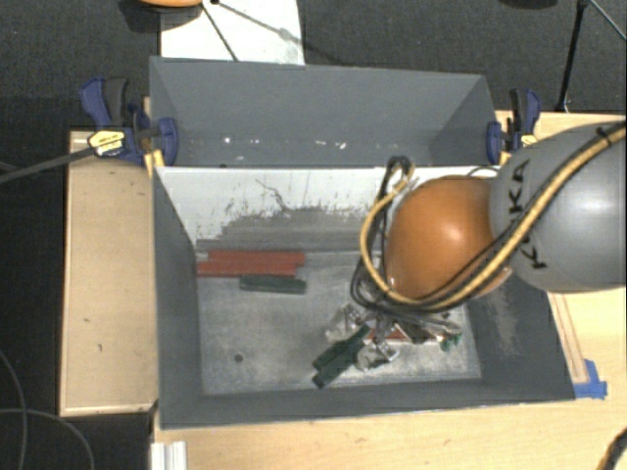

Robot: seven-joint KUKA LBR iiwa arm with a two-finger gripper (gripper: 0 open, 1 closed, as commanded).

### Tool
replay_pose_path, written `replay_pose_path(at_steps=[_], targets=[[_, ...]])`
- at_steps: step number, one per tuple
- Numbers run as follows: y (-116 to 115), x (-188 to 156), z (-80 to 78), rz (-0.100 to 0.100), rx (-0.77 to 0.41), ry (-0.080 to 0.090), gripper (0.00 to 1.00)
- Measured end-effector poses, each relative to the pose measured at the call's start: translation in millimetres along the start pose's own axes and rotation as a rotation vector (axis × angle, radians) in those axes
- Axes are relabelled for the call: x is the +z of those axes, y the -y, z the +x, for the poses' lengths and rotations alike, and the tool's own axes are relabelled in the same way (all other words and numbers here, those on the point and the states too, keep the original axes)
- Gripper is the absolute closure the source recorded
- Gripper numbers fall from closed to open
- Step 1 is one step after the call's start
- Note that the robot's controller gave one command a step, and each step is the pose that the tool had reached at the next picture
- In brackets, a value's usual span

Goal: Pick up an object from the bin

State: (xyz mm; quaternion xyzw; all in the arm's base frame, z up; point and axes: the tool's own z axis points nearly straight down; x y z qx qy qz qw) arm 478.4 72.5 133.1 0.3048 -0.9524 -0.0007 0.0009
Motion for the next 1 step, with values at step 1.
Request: replay_pose_path(at_steps=[1], targets=[[0.0, -17.1, -0.1, 0.001, 0.001, 0.001, 1.0]])
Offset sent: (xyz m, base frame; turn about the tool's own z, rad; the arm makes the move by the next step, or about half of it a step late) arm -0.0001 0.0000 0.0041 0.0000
